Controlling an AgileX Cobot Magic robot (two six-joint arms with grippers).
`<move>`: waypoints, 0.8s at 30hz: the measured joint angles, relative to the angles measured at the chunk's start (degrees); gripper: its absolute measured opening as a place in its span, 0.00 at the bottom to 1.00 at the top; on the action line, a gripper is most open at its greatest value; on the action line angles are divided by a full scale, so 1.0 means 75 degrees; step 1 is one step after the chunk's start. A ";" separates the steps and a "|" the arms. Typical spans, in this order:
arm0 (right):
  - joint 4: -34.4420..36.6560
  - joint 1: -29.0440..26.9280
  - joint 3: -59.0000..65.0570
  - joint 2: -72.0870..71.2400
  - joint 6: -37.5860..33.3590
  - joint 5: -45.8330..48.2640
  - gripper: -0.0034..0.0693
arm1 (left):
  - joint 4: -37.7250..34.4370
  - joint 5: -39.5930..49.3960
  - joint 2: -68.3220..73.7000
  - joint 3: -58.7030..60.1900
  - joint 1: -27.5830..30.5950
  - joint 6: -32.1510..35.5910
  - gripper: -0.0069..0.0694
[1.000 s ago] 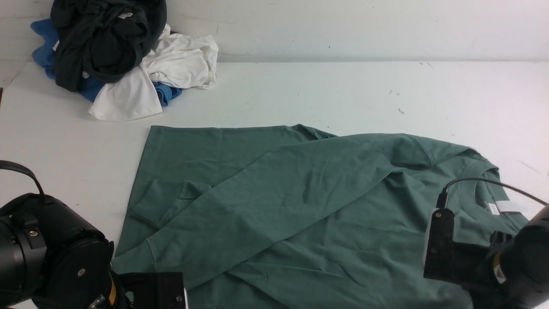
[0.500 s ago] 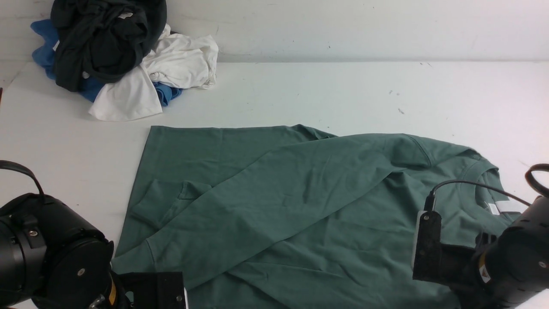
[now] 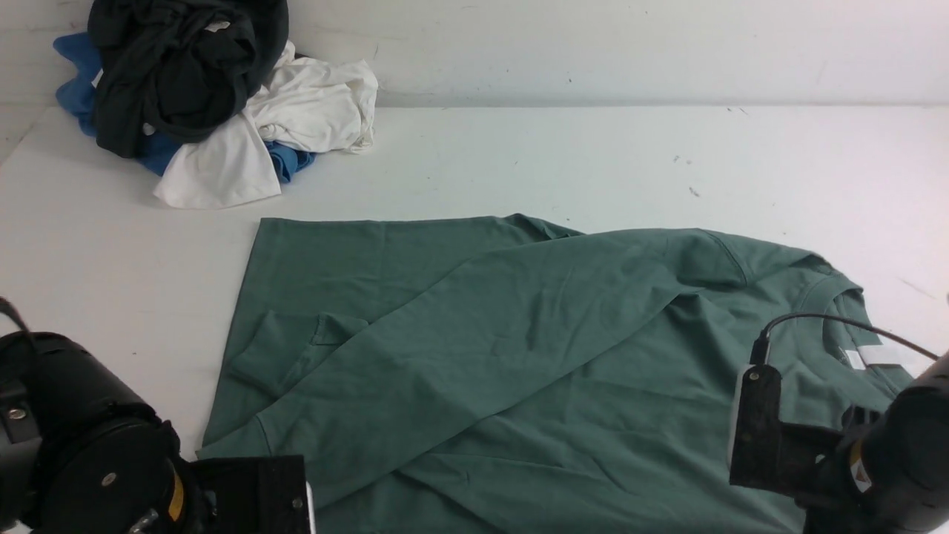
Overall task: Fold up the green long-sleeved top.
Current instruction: Use both arms simultaneously to clamp the lower edge of the clothing fabric, then use both arms to drag the lower edge of the fabric forward and fold it over the upper edge
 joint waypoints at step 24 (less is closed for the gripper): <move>0.1902 -0.2016 -0.4999 0.0690 -0.1390 0.2276 0.06 | 0.1260 0.0424 0.1756 -0.5319 0.1907 0.0214 0.11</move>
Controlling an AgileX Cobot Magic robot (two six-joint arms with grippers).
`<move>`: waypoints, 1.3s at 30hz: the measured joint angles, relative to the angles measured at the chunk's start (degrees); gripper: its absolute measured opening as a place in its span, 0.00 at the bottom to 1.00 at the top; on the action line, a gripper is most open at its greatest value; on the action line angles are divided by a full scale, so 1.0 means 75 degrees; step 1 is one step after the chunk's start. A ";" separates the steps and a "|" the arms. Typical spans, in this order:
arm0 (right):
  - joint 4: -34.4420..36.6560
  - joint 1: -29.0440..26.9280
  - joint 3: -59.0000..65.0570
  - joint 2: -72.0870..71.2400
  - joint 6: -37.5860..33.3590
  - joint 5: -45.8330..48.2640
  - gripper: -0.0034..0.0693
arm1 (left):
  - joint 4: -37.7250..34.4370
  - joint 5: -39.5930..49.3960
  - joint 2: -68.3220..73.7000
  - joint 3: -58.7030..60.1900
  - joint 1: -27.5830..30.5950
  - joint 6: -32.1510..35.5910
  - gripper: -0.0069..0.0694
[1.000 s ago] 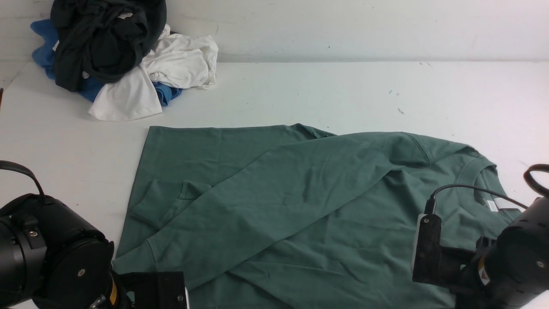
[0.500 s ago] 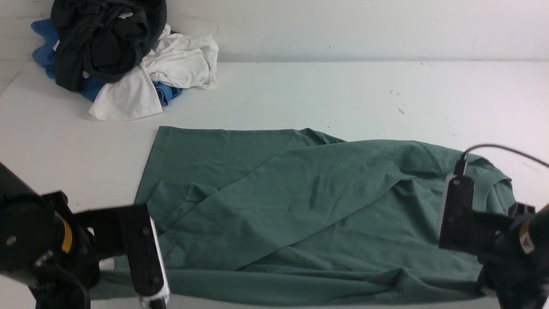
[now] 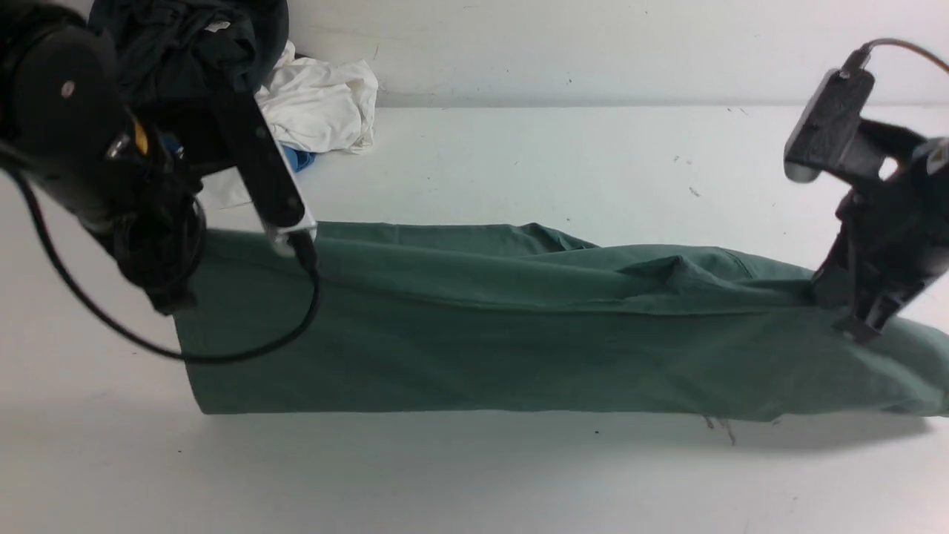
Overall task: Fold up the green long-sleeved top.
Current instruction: Use both arms to drag the lower edge of the fabric forward and fold it over the upper edge
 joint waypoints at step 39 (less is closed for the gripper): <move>0.0399 -0.0411 -0.4183 0.5100 0.0268 -0.0936 0.06 | -0.1385 -0.1987 0.5129 -0.3233 0.1483 0.0342 0.12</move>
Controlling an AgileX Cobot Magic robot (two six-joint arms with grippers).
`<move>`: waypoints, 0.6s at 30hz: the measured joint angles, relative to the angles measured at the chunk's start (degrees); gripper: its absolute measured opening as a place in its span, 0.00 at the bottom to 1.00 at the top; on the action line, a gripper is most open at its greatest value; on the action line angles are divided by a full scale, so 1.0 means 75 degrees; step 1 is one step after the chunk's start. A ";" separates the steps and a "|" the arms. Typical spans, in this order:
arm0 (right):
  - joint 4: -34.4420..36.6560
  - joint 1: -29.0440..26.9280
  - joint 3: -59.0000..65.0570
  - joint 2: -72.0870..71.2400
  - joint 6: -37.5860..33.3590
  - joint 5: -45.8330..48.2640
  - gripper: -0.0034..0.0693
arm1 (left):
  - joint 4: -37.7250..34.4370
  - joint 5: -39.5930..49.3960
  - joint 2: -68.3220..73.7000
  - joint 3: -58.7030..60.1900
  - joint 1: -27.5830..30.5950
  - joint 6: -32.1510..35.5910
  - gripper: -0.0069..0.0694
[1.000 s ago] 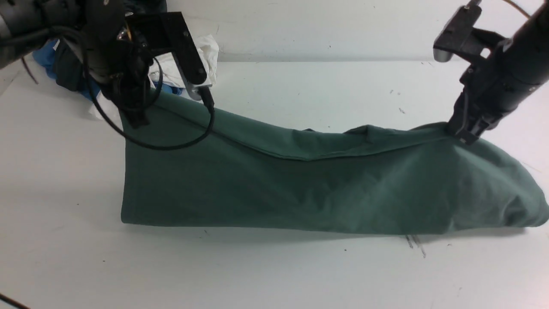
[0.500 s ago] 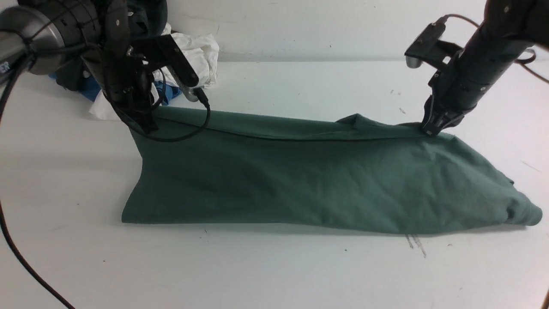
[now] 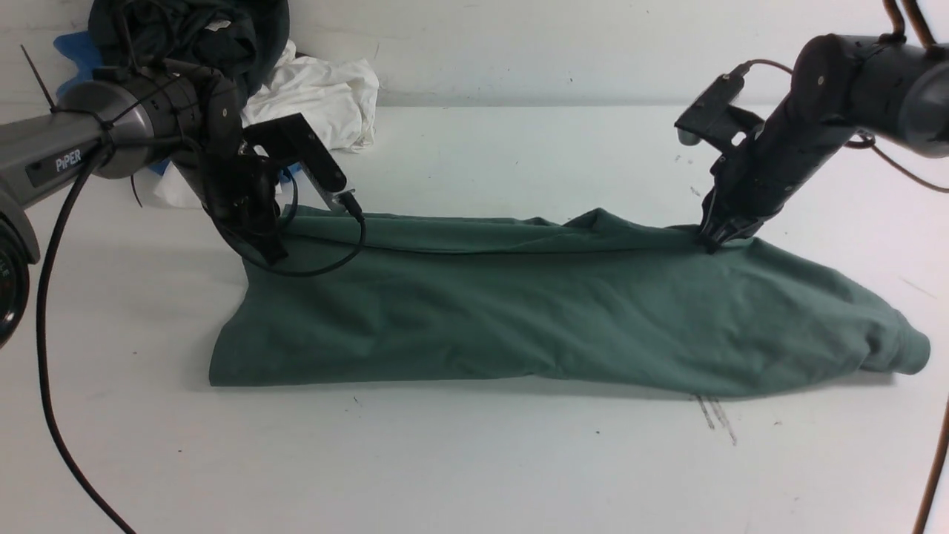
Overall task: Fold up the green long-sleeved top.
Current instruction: Use both arms to drag the lower edge of the fabric forward and fold it over the upper edge
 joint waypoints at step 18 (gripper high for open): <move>0.0129 -0.0062 -0.0009 -0.0188 0.1577 -0.0436 0.55 | 0.0079 0.0454 -0.0135 -0.0537 0.0026 -0.1824 0.62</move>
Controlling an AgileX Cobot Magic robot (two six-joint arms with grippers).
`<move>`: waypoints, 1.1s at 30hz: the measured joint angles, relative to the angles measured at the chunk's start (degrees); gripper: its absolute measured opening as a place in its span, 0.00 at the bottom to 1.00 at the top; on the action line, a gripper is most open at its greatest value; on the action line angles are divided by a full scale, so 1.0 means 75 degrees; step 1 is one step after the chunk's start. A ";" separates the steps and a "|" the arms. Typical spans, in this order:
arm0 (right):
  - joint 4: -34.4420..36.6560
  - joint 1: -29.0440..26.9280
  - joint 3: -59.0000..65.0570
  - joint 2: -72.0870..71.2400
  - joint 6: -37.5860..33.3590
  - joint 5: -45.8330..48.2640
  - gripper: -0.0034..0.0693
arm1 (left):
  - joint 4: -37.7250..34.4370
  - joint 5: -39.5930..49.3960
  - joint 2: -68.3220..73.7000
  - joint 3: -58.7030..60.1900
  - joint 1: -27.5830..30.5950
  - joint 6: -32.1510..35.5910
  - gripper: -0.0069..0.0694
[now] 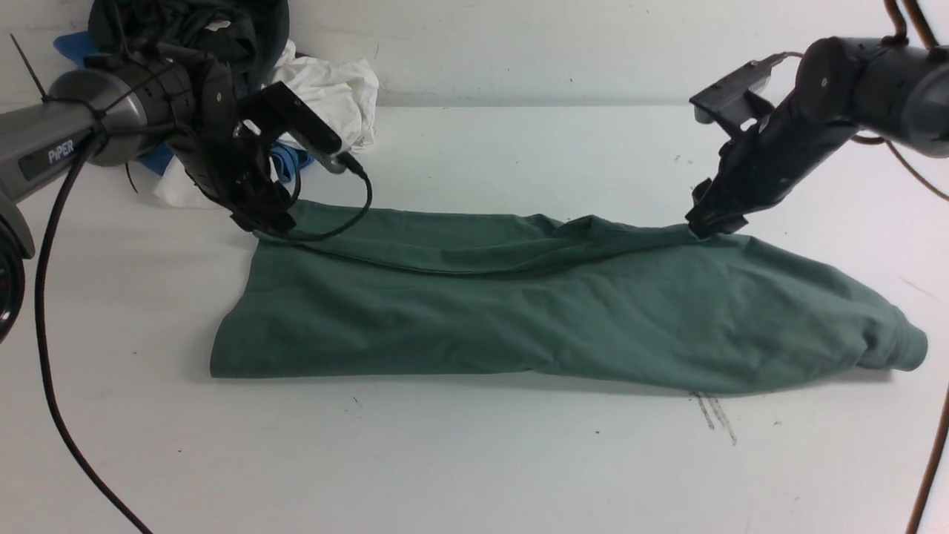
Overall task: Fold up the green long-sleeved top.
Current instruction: Use both arms to drag the lower edge of the fabric forward and fold it over the upper edge
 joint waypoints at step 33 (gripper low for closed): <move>0.1285 0.1599 -0.0015 0.1355 0.2703 -0.4164 0.03 | -0.1159 0.3289 0.0969 -0.0515 -0.0389 -0.0764 0.08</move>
